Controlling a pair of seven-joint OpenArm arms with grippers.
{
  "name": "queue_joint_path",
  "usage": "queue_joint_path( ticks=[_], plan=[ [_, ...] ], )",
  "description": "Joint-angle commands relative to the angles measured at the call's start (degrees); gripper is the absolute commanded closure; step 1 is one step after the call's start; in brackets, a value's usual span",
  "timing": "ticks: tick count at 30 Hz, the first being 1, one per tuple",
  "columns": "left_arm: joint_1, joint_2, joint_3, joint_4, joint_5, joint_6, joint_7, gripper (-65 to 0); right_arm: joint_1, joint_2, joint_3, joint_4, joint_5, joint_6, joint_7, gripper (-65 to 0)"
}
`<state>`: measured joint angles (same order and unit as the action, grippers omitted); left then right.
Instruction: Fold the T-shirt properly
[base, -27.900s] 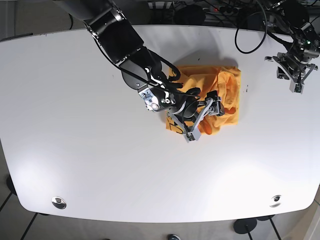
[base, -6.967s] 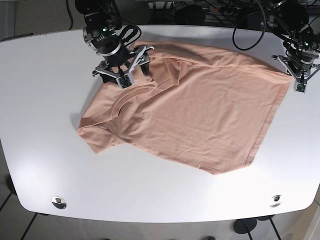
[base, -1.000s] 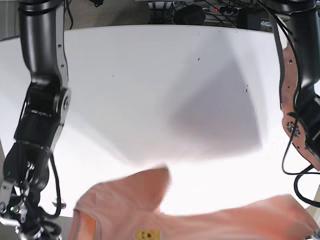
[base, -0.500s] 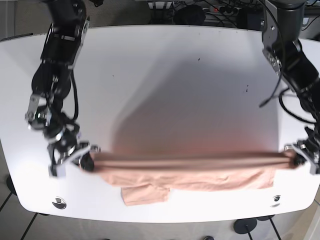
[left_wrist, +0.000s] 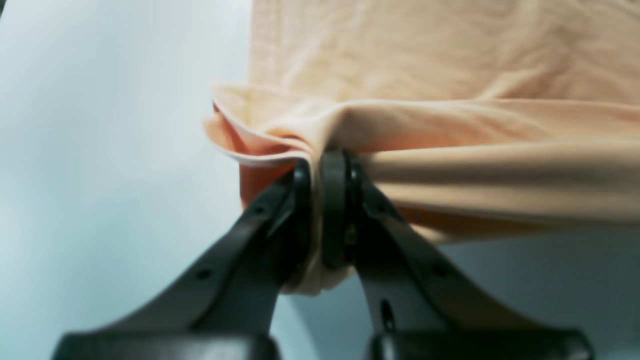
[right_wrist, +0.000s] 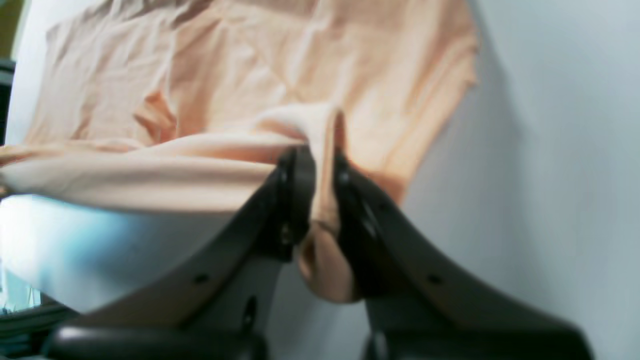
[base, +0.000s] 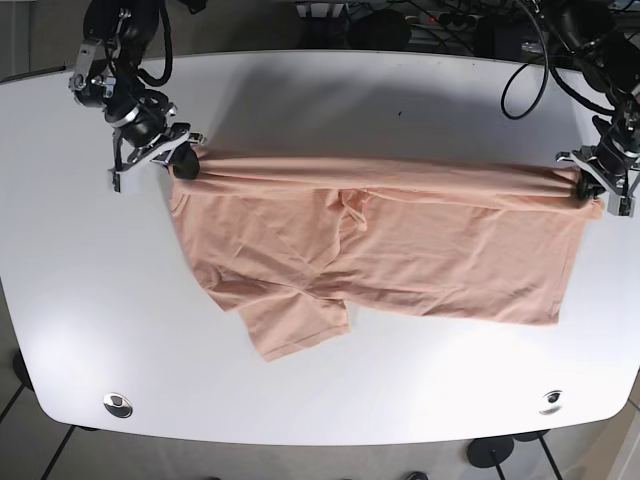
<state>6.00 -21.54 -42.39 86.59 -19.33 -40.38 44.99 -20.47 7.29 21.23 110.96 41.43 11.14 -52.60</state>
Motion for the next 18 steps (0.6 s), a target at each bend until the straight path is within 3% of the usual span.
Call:
queue_joint_path(
  ticks=[1,6,8,9,11,12,14,18],
  plan=[
    [1.7,-1.4,-1.8,1.5,-0.4,0.4,-1.3,0.0,-1.7,0.5,0.5,1.3,1.8,0.42,1.5,-2.1],
    [5.7,-1.4,-2.0,1.5,-0.3,0.4,-1.3,-2.1,-5.4,0.8,0.5,1.3,1.8,0.42,1.3,-3.6],
    [7.1,-1.4,-2.0,1.5,-0.1,0.4,-1.3,-11.9,-7.3,0.8,0.3,1.3,1.8,0.51,1.3,-10.9],
    [7.9,-1.4,-2.0,1.5,-0.1,0.4,-1.1,-21.8,-8.7,0.8,0.2,1.6,1.8,0.51,1.3,-18.9],
    [8.9,-1.6,-2.1,1.5,-0.1,0.4,1.6,-33.8,-11.0,0.8,0.2,3.2,1.8,0.69,1.3,-30.4],
    [9.1,-1.7,-2.2,1.5,-0.1,0.4,3.6,-39.0,-12.5,0.8,0.5,4.5,1.8,1.83,1.3,-36.9],
    [9.5,-1.7,-4.4,3.1,-0.2,0.4,4.0,-38.9,-13.9,0.8,0.5,5.1,1.8,3.33,1.3,-41.1],
    [10.9,-1.7,-7.8,10.2,-0.5,0.4,4.1,-38.8,-14.4,2.4,0.5,5.1,1.8,3.68,1.4,-40.7]
  ],
)
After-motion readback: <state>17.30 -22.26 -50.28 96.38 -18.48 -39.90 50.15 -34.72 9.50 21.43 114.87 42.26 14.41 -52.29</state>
